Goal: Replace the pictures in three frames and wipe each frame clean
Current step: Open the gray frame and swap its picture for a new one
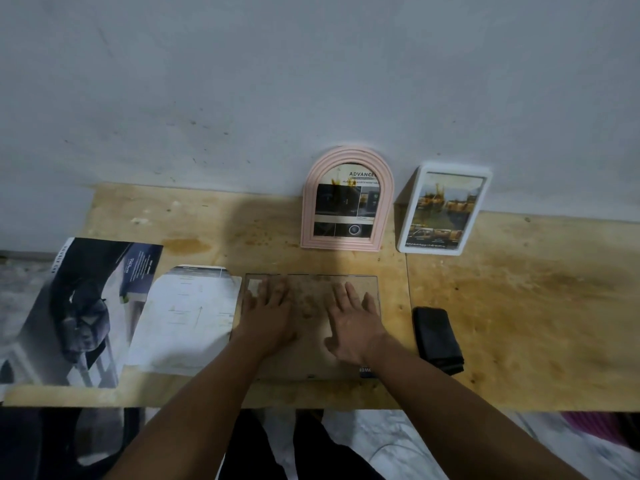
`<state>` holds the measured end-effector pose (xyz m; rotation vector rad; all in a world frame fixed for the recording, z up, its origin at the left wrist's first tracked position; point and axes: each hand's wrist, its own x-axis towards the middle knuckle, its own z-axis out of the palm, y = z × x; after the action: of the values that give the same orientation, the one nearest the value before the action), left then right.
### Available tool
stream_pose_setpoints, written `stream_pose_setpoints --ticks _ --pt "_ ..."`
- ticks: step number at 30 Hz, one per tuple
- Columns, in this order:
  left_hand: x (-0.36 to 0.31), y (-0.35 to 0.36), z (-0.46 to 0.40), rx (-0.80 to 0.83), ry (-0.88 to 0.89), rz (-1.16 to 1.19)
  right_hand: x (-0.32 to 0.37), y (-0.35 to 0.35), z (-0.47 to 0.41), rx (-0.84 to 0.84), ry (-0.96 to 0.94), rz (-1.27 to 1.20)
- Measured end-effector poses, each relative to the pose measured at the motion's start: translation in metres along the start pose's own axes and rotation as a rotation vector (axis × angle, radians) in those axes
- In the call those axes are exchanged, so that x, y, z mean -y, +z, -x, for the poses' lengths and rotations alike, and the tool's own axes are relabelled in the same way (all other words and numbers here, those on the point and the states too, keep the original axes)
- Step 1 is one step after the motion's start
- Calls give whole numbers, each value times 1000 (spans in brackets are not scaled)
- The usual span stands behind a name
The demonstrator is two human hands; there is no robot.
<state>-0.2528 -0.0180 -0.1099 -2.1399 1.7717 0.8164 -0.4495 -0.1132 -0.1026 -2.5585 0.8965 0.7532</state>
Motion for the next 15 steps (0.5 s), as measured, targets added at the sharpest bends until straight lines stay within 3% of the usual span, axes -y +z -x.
stream_pose_setpoints --ticks 3,11,15 --pt "1 3 -4 24 75 33 14 -2 -11 -25 -98 -9" --pt "8 9 -12 47 79 46 20 6 -33 8 -31 -109" --pt "6 6 -4 -48 65 20 10 -1 -21 -52 -55 -196"
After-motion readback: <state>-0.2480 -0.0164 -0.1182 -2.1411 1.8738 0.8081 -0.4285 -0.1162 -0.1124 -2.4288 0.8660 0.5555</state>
